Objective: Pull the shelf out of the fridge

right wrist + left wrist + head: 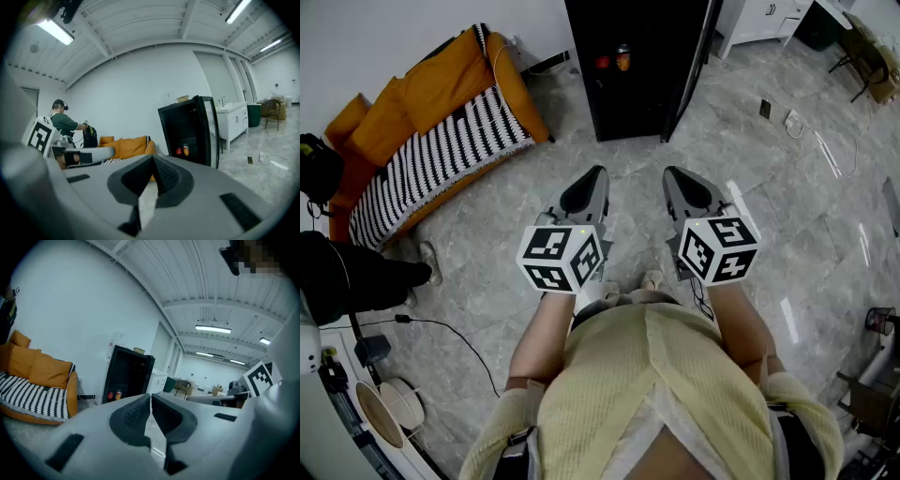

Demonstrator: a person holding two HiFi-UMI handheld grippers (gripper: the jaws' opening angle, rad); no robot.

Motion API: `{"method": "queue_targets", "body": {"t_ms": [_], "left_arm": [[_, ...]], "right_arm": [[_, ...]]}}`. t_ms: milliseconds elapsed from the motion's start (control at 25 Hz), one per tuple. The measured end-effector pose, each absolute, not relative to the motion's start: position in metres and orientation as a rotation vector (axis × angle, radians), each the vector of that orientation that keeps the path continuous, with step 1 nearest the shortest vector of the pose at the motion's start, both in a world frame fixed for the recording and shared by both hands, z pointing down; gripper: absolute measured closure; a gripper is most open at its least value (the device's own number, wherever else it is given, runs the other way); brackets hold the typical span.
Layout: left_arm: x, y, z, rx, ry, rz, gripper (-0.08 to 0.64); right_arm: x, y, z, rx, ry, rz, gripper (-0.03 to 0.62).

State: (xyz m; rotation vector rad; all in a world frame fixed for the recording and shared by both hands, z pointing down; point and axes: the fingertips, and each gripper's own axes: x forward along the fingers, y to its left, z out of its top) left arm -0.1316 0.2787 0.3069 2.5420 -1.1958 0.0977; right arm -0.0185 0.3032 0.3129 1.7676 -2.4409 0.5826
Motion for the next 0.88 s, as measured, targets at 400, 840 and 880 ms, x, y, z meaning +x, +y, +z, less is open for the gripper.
{"method": "queue_targets", "body": {"t_ms": [400,840,880], "left_arm": [[-0.104,0.267,0.317,2.526,-1.21,0.116,0.528],[-0.082,0.255,0.336,2.475,-1.247,0.123,0.528],[-0.082,0.254,0.337,2.47,-1.249,0.126,0.528]], "right_arm": [[0.006,0.291,0.316,1.768,-2.491,0.617,0.565],[0.021,0.275,0.335,1.695,-2.499,0.651,0.563],[0.021,0.274,0.337,1.688,-2.498,0.663,0.563]]}}
